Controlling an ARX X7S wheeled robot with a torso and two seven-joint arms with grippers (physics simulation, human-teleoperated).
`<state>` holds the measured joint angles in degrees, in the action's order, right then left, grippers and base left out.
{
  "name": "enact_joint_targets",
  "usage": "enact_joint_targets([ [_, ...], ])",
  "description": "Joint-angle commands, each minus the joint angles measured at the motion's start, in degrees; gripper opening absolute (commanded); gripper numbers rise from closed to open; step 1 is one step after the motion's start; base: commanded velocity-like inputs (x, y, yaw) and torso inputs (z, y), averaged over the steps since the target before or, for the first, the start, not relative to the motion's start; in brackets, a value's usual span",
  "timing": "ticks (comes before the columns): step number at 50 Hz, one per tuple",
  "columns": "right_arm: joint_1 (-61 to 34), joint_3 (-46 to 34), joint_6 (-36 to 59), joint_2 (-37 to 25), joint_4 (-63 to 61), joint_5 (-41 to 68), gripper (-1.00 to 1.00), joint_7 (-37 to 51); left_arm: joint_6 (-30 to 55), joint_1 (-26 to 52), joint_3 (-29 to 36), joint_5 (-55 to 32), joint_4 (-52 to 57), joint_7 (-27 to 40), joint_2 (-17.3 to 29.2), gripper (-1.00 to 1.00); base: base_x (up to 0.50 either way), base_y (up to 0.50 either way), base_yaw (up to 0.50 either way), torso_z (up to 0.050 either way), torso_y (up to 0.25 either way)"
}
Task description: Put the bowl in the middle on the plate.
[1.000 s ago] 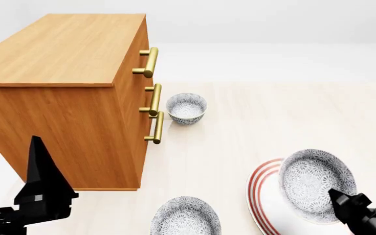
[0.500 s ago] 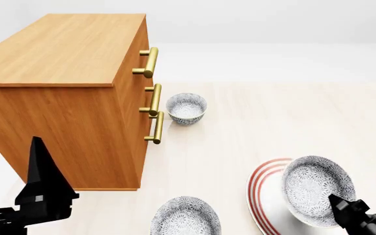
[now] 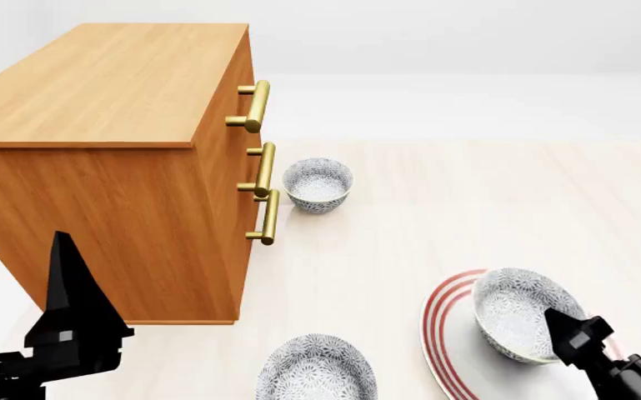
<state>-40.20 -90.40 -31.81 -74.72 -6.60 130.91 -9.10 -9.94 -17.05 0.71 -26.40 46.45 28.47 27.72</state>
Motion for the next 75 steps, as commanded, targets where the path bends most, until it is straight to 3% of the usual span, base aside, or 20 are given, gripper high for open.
enact_joint_targets([
  [1,-0.04,0.39,-0.27,-0.11,-0.24,-0.08,1.0,-0.13,-0.09,-0.07,0.06,-0.05,0.03,0.17,0.07,1.0,0.0,0.0,0.0,0.0,0.0],
  [6,0.35,0.73,-2.79,-0.67,-1.2,-0.46,1.0,0.44,-0.06,-0.03,0.1,-0.08,0.05,0.24,0.14,1.0,0.0,0.0,0.0,0.0,0.0],
  [15,2.05,1.9,-16.05,-4.83,-8.41,-4.61,1.0,2.25,-0.21,-0.1,0.15,-0.01,0.03,0.27,0.22,1.0,0.0,0.0,0.0,0.0,0.0],
  [17,2.49,1.62,-20.81,-6.46,-11.44,-8.5,1.0,5.39,-0.19,-0.08,0.14,-0.03,0.04,0.3,0.26,1.0,0.0,0.0,0.0,0.0,0.0],
  [19,3.61,0.8,-27.89,-8.75,-14.74,-19.33,1.0,14.93,-0.42,-0.02,0.19,0.18,-0.19,0.13,0.25,1.0,0.0,0.0,0.0,0.0,0.0],
  [21,15.39,14.19,-28.17,-9.59,-14.46,-28.68,1.0,23.88,-0.22,0.38,0.07,-0.25,-0.44,0.24,0.35,1.0,0.0,0.0,0.0,0.0,0.0],
  [28,73.42,74.35,-28.09,-7.37,-16.92,-57.08,1.0,44.19,-1.02,-0.1,0.64,0.21,-0.87,-0.38,0.17,1.0,0.0,0.0,0.0,0.0,0.0],
  [29,78.06,80.85,-28.02,-8.85,-17.15,-63.17,1.0,49.44,-1.02,0.06,0.87,0.78,-0.91,-0.46,0.1,1.0,0.0,0.0,0.0,0.0,0.137],
  [31,83.15,86.49,-27.79,-9.01,-17.58,-67.37,1.0,53.15,-1.08,0.19,0.98,0.94,-1.0,-0.49,0.05,1.0,0.0,0.0,0.0,0.0,0.228],
  [32,84.27,87.71,-27.65,-8.89,-17.73,-67.37,1.0,53.07,-1.08,0.2,0.98,0.94,-1.0,-0.48,0.06,1.0,0.0,0.0,0.0,0.0,0.25],
  [34,85.05,91.77,-23.15,-8.41,-17.81,-77.5,1.0,62.22,-1.04,0.45,1.19,0.74,-1.36,-0.66,0.09,1.0,0.0,0.0,0.0,0.0,0.25],
  [37,85.12,94.19,-20.75,-6.52,-19.28,-78.08,1.0,61.03,-1.16,0.18,0.94,0.43,-1.05,-0.57,0.25,1.0,0.0,0.0,0.0,0.0,0.25],
  [42,85.01,103.56,-8.98,1.87,-23.75,-79.48,1.0,56.38,-1.09,0.32,0.98,0.07,-1.05,-0.46,0.28,1.0,0.0,0.0,0.0,0.0,0.25],
  [50,83.94,108.6,-4.2,7.82,-27.12,-92.94,1.0,60.82,-1.21,0.29,1.0,0.7,-0.94,-0.32,0.29,1.0,0.0,0.0,0.0,0.0,0.25],
  [53,85.03,115.88,1.3,13.17,-33.41,-99.88,1.0,59.1,-1.45,0.01,0.97,0.65,-0.72,-0.4,0.38,1.0,0.0,0.0,0.0,0.0,0.25],
  [59,84.85,127.8,11.48,24.06,-46.19,-101.13,1.0,52.77,-1.66,-0.16,0.8,0.37,-0.47,-0.4,0.57,1.0,0.0,0.0,0.0,0.0,0.25],
  [63,84.64,131.87,15.46,27.16,-51.61,-99.14,1.0,49.56,-2.09,-0.85,0.55,0.34,0.1,-0.42,0.72,1.0,0.0,0.0,0.0,0.0,0.25],
  [75,85.18,137.25,11.51,37.62,-53.4,-100.63,1.0,38.24,-3.36,-1.6,0.2,0.08,0.26,-0.76,0.83,1.0,0.0,0.0,0.0,0.0,0.25],
])
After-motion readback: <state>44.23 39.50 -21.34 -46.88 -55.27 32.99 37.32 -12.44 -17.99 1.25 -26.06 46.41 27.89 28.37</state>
